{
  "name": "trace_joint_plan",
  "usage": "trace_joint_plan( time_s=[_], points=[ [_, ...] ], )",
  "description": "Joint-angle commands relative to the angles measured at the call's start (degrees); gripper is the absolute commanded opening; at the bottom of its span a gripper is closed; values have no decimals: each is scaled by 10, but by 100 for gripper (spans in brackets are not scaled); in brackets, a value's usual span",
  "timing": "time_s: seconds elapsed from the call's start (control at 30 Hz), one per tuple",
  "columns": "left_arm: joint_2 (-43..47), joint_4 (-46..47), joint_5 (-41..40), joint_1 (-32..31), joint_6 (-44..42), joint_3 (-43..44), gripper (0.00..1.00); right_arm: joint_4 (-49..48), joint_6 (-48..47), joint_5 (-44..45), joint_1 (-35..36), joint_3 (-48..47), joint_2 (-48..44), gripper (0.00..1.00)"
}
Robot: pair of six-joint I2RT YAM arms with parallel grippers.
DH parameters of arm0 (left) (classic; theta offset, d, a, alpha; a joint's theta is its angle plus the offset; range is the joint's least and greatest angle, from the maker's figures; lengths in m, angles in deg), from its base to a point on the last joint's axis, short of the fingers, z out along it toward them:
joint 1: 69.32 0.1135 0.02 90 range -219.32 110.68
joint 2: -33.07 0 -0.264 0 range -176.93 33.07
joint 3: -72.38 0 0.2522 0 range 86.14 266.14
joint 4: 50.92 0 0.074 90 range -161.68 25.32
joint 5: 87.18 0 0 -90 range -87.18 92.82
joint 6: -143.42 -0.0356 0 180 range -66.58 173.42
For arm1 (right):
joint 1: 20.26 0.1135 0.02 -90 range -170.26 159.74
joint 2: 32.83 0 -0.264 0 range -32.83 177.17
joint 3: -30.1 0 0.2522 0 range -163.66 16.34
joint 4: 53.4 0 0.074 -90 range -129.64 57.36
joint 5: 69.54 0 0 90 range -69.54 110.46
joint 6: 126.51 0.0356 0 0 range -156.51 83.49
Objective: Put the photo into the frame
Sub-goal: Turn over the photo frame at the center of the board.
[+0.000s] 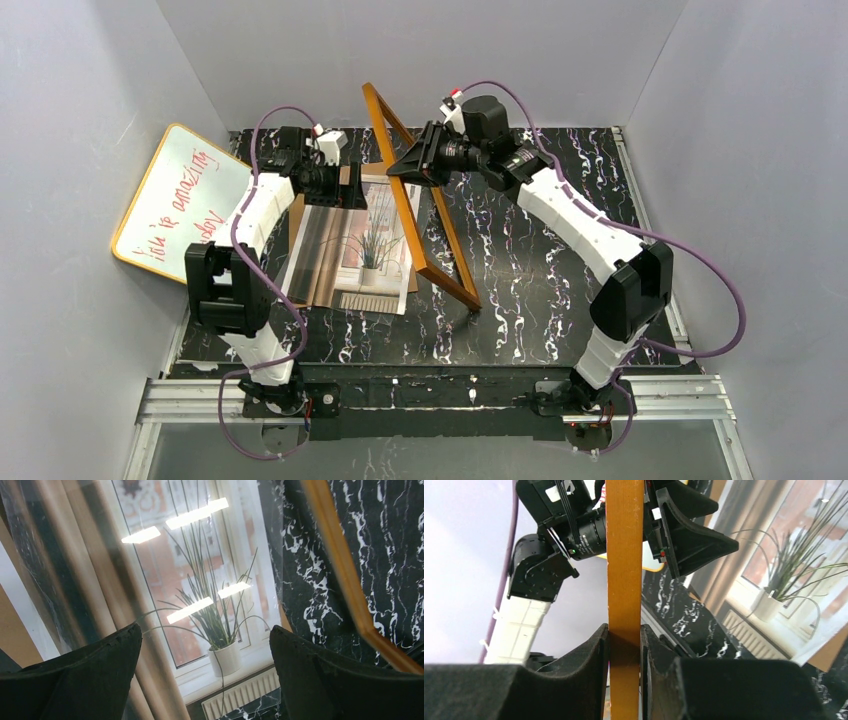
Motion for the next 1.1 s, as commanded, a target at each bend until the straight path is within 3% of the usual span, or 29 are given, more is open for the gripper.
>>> trace_joint_plan(
  time_s=[0.0,0.23,0.4,0.43,0.53,0.6,0.7,0.87,1.07],
  points=[
    [32,-5,-4,-17,35,43,98,-115,59,-38,-19,22,-54,1],
    [7,13,-40,-66,76,124,98,-254,164,-99,-70,156,-85,1],
    [-39,19,-96,-120,83,201,98,-262,172,-123,-92,179,-89,1],
    [-49,19,-106,-131,81,215,98,-260,172,-128,-97,183,-90,6],
    [-75,18,-134,-161,74,250,98,-243,163,-139,-112,189,-94,33],
    [-87,19,-143,-176,73,272,98,-201,137,-140,-124,182,-98,61],
    [-107,18,-150,-194,70,302,98,-68,25,-111,-133,126,-98,76],
    [-129,15,-164,-222,48,333,98,135,-128,-14,-133,21,-88,78],
    [-140,13,-169,-228,47,324,98,253,-222,86,-133,-23,-103,74]
  ],
)
